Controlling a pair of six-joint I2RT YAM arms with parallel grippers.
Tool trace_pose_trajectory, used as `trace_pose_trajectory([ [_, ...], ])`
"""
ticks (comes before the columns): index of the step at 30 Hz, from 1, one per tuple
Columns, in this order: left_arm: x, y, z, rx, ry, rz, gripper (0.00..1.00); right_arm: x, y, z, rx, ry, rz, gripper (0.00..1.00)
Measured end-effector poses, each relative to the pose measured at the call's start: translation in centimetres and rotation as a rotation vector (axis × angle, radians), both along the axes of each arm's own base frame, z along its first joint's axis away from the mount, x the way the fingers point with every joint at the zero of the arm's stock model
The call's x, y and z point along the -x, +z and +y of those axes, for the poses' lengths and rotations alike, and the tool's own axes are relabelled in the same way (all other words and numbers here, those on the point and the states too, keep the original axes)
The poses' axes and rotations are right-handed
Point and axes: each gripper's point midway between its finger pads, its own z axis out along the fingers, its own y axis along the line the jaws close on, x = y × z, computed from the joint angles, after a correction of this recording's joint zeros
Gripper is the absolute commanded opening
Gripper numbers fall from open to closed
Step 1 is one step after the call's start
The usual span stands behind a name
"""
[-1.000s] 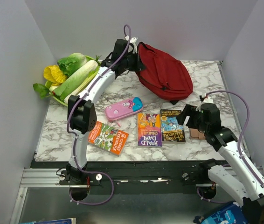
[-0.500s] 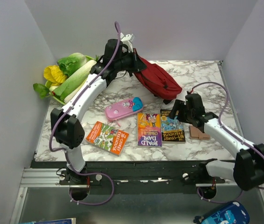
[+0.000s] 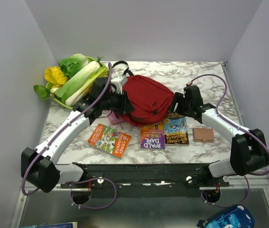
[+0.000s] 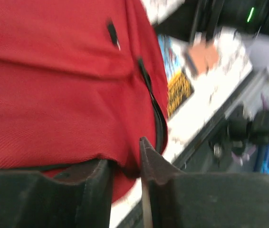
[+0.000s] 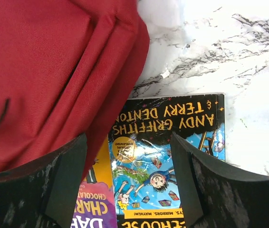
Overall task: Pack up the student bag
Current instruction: Place the student bag at the center of the board.
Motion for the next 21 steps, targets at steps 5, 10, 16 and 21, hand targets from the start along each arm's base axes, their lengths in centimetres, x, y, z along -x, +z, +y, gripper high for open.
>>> trace_pose_trajectory([
  [5, 8.2, -7.2, 1.1, -0.125, -0.181, 0.123, 0.97, -0.1, 0.1, 0.0, -0.002, -0.004, -0.003, 0.79],
  [10, 13.4, -8.6, 1.5, -0.197, -0.389, 0.119, 0.99, 0.0, 0.3, 0.0, -0.005, -0.006, -0.002, 0.83],
  [16, 11.1, -4.0, 1.3, -0.236, -0.419, -0.111, 0.99, 0.5, 2.7, 0.7, -0.050, -0.002, -0.054, 0.83],
  [21, 6.1, -0.7, 1.7, -0.338, -0.310, -0.335, 0.99, 2.0, 4.0, 3.3, -0.114, 0.034, -0.072, 0.83],
])
